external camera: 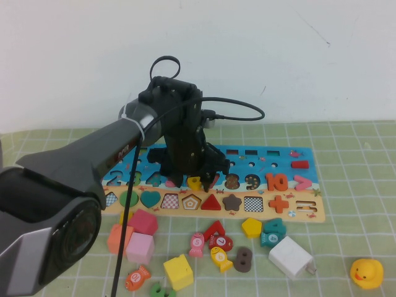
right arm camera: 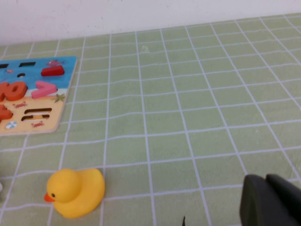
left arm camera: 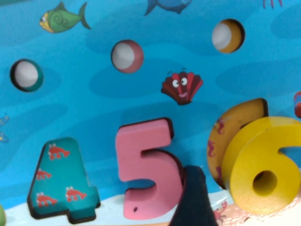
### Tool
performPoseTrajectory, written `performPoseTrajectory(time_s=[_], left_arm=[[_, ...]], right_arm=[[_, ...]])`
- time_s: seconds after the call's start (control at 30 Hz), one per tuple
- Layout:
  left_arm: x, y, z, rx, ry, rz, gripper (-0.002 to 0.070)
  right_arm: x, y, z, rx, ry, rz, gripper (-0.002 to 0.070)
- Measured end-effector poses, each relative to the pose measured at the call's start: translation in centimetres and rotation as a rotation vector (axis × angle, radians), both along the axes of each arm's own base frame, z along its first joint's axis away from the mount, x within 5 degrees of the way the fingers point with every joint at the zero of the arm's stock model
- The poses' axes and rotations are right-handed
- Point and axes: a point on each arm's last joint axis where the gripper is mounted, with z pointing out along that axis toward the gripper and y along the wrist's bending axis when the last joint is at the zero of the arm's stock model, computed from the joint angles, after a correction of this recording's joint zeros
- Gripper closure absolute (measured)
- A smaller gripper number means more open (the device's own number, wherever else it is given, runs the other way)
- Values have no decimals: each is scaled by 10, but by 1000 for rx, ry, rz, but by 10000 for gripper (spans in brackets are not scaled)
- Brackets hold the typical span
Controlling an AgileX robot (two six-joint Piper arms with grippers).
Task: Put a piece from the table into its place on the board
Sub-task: Place the "number 6" into the hole of the number 6
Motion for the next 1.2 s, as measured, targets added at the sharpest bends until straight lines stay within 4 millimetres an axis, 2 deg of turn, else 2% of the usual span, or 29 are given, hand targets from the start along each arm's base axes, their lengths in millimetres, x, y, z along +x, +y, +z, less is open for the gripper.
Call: performPoseTrajectory(time_s=[0.37, 0.6, 1.2], left_arm=[[5, 3, 17, 35, -63, -11, 213], [5, 5, 18, 52, -70, -14, 218], [3, -1, 18, -16, -39, -16, 297]], right_arm=[[0, 0, 0, 0, 0, 0, 678], [0, 0, 0, 0, 0, 0, 678], [0, 0, 0, 0, 0, 0, 678]])
